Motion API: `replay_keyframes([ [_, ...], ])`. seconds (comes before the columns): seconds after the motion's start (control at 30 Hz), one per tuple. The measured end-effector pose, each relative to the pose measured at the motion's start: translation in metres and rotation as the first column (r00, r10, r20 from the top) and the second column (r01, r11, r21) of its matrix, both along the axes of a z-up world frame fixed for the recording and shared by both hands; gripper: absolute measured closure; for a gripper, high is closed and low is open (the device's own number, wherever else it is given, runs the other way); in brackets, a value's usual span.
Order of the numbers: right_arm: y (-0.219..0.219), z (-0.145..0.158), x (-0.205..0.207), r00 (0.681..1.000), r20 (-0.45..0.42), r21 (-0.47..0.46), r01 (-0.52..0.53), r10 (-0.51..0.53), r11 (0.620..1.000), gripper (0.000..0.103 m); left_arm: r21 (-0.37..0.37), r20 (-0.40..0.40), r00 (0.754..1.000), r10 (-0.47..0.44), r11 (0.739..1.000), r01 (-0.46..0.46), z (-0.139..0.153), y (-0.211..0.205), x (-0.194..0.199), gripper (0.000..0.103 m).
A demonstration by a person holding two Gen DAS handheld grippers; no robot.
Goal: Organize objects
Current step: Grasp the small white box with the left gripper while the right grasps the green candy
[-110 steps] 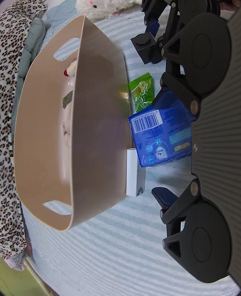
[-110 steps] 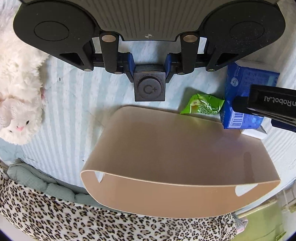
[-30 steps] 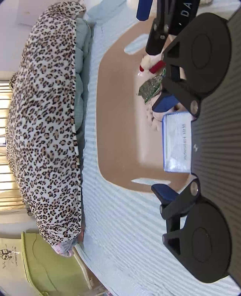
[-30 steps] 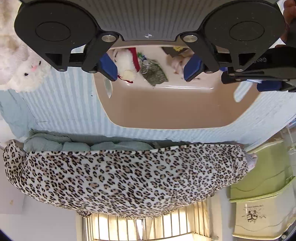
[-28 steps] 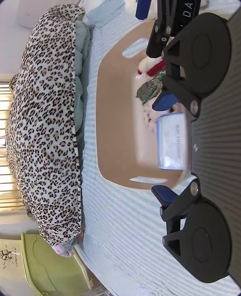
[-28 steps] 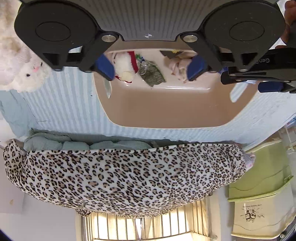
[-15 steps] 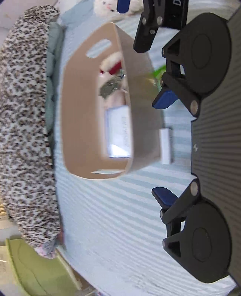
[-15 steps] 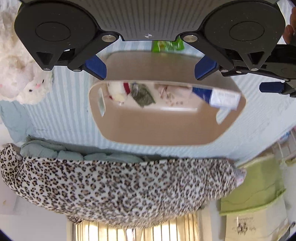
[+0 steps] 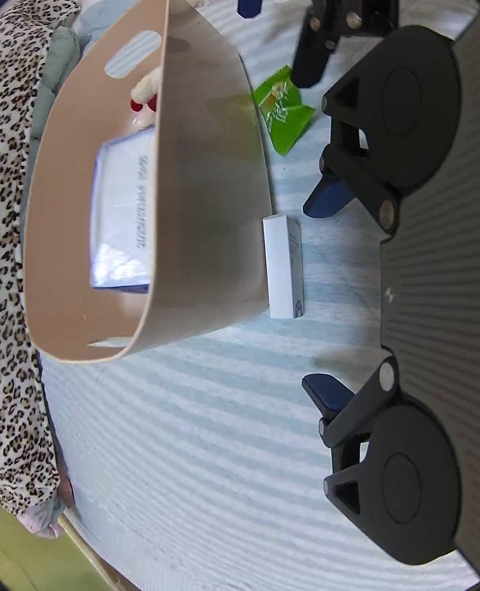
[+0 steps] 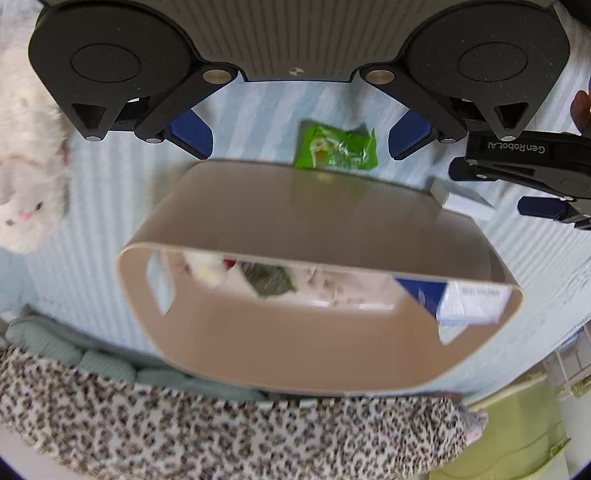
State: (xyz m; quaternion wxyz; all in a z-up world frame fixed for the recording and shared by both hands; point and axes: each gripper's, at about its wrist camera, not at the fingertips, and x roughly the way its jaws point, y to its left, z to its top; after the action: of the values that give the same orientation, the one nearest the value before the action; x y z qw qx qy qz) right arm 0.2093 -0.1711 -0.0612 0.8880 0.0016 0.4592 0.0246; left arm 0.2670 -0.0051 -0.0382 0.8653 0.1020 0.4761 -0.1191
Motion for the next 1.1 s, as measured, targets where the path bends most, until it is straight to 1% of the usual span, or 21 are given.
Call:
replay_keyframes([
  [0.2,0.006,-0.024,0.011,0.999,-0.045,-0.014,-0.012,0.011,1.000,0.000,-0.042,-0.002,1.000,0.001,0.999,-0.001,-0.011,0.003,0.009,0.011],
  [0.3,0.006,-0.035,0.016,0.998,-0.066,-0.012,-0.008,0.007,1.000,0.001,-0.060,0.025,1.000,-0.006,0.998,0.008,-0.015,0.004,0.010,0.011],
  [0.37,0.007,-0.039,0.019,0.998,-0.060,-0.014,-0.008,0.008,1.000,0.002,-0.076,0.050,0.999,-0.008,0.997,0.011,-0.015,0.005,0.011,0.011],
  [0.43,0.011,-0.039,0.020,0.999,-0.041,-0.021,-0.014,0.014,1.000,0.005,-0.081,0.054,0.998,-0.011,0.997,0.015,-0.017,0.001,0.013,0.011],
  [0.53,0.016,-0.040,0.019,0.999,-0.027,-0.022,-0.032,0.031,0.999,0.015,-0.063,0.077,0.997,-0.030,0.997,0.035,-0.020,-0.003,0.011,0.012],
  [0.57,0.018,-0.040,0.018,0.999,-0.022,-0.018,-0.042,0.042,0.999,0.021,-0.063,0.081,0.996,-0.035,0.997,0.040,-0.019,-0.003,0.010,0.013],
  [0.6,0.020,-0.040,0.017,0.998,-0.015,-0.016,-0.054,0.054,0.998,0.031,-0.067,0.082,0.996,-0.041,0.997,0.047,-0.018,-0.003,0.010,0.019],
  [0.63,0.021,-0.039,0.015,0.998,-0.011,-0.013,-0.060,0.060,0.998,0.035,-0.068,0.085,0.995,-0.051,0.996,0.057,-0.017,-0.003,0.008,0.024],
  [0.67,0.023,-0.038,0.014,0.998,-0.005,-0.009,-0.064,0.063,0.998,0.044,-0.067,0.089,0.994,-0.060,0.996,0.066,-0.016,-0.003,0.007,0.028],
  [0.7,0.024,-0.038,0.013,0.999,0.007,-0.008,-0.046,0.046,0.999,0.049,-0.067,0.092,0.993,-0.072,0.995,0.078,-0.017,-0.004,0.004,0.036],
  [0.73,0.025,-0.038,0.011,0.999,0.010,-0.010,-0.051,0.051,0.999,0.051,-0.063,0.095,0.992,-0.084,0.994,0.090,-0.018,-0.009,0.003,0.042],
  [0.83,0.031,-0.037,0.005,0.997,0.020,-0.036,-0.077,0.077,0.996,0.057,-0.056,0.103,0.989,-0.103,0.992,0.109,-0.022,-0.013,-0.005,0.042],
  [0.9,0.035,-0.034,0.001,0.996,0.022,-0.042,-0.087,0.088,0.995,0.064,-0.061,0.095,0.990,-0.104,0.992,0.110,-0.024,-0.015,-0.007,0.042],
  [0.93,0.036,-0.032,-0.002,0.996,0.024,-0.043,-0.089,0.090,0.995,0.065,-0.063,0.094,0.990,-0.105,0.992,0.111,-0.024,-0.017,-0.009,0.042],
  [0.97,0.037,-0.031,-0.004,0.995,0.026,-0.042,-0.093,0.094,0.995,0.069,-0.065,0.094,0.990,-0.106,0.992,0.112,-0.024,-0.015,-0.003,0.042],
  [1.0,0.038,-0.028,-0.007,0.995,0.028,-0.042,-0.096,0.097,0.994,0.075,-0.065,0.097,0.990,-0.107,0.991,0.113,-0.024,-0.015,-0.005,0.042],
  [1.07,0.039,-0.024,-0.014,0.995,0.035,-0.042,-0.095,0.096,0.995,0.080,-0.066,0.104,0.989,-0.107,0.991,0.114,-0.019,-0.013,-0.008,0.042],
  [1.1,0.040,-0.022,-0.017,0.995,0.034,-0.039,-0.095,0.096,0.995,0.081,-0.071,0.105,0.989,-0.106,0.991,0.113,-0.015,-0.012,-0.010,0.042],
])
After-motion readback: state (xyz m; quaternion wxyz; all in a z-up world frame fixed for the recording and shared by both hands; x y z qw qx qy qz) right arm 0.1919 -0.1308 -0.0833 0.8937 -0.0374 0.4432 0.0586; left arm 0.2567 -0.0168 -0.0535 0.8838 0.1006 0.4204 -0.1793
